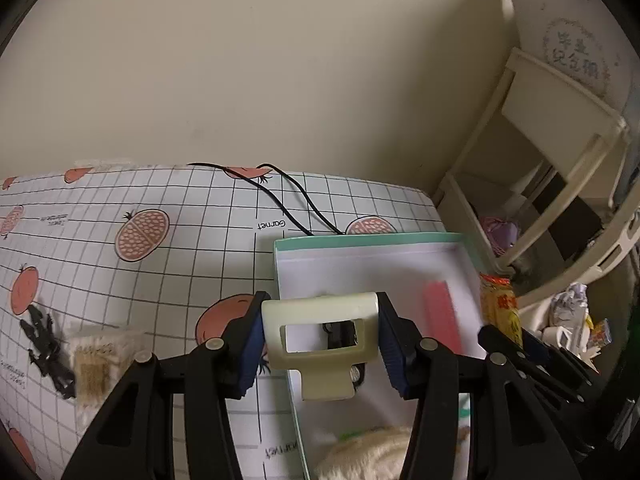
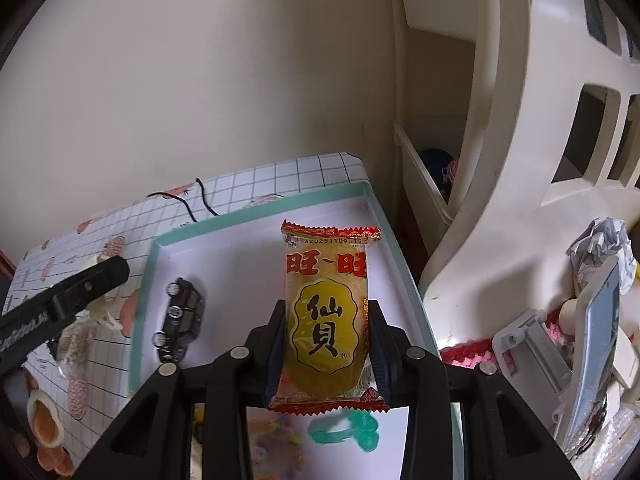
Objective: Organize objects
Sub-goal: 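Carry the yellow packet and cream frame over the white tray with both tools, then open the right tool to drop the packet while the left tool releases the frame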
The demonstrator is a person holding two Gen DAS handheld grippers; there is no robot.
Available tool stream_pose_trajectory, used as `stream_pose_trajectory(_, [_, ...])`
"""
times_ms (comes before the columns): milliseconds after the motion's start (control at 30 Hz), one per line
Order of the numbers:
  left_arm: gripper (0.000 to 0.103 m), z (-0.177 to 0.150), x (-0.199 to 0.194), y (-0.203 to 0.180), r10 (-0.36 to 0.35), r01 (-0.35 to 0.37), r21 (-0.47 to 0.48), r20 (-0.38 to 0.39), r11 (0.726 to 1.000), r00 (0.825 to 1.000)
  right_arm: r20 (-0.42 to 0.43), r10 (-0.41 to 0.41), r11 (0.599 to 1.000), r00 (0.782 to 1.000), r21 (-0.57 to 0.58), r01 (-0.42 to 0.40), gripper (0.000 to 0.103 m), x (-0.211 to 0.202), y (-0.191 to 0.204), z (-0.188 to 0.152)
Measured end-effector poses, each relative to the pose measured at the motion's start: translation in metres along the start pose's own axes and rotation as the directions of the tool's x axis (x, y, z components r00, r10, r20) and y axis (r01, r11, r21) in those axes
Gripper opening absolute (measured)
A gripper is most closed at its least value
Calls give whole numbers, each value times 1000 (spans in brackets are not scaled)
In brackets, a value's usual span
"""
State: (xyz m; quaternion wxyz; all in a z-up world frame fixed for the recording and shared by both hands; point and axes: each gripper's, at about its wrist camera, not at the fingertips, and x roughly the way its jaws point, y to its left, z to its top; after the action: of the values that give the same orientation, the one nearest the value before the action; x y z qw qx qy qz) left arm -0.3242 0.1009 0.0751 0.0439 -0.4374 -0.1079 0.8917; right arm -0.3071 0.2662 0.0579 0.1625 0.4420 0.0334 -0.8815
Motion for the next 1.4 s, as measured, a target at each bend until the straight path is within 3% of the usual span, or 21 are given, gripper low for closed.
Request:
stream_pose_trajectory(500, [53, 3, 44, 0, 15, -15, 0, -38, 1000, 999, -4, -14, 1000, 1000, -21, 14, 39, 16, -2, 0])
stream_pose_trajectory(1300, [53, 0, 43, -12, 18, -16, 24, -51, 1000, 999, -20, -12, 1000, 1000, -19, 11, 41, 20, -2, 0])
stream_pose_trajectory(1400, [55, 0, 42, -12, 14, -13, 23, -52, 1000, 999, -17, -7, 1000, 1000, -16, 7, 47, 20, -3, 0])
